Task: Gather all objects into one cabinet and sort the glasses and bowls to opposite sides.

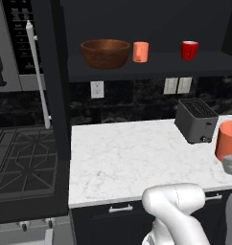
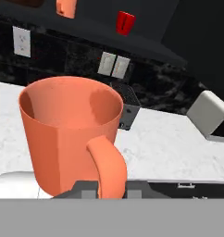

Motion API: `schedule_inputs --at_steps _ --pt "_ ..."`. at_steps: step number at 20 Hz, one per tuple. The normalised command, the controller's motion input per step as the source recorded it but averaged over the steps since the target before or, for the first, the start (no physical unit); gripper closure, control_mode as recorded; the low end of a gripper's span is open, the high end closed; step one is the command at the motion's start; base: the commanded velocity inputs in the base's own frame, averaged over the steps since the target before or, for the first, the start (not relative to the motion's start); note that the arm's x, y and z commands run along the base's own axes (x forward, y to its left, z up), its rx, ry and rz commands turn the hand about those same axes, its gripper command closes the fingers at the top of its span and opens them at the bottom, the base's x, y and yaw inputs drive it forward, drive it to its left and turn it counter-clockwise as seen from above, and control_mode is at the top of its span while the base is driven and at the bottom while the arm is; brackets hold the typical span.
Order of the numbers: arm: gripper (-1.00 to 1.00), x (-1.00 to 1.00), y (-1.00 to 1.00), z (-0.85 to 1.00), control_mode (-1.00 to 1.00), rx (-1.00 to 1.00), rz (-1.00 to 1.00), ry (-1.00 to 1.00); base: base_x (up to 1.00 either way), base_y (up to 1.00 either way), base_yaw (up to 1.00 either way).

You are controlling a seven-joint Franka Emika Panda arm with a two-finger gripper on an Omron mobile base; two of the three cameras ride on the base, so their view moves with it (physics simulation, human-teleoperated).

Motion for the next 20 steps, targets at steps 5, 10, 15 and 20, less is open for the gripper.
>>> schedule_inputs --at_steps 5,10,15,20 --pt "1.0 0.1 -0.14 0.64 -1.0 0.2 -0.15 0.58 0.0 0.0 0.0" --pt "1.0 -0.45 -0.06 0.7 -1.0 0.27 -0.05 0.28 0.0 0.0 0.0" --pt "1.0 -0.71 0.02 0.04 -1.0 -0.09 0.0 -0.37 0.0 0.0 0.0" --pt "1.0 0.06 0.0 0.35 -1.0 -0.24 -0.02 -0.48 0.0 0.0 0.0"
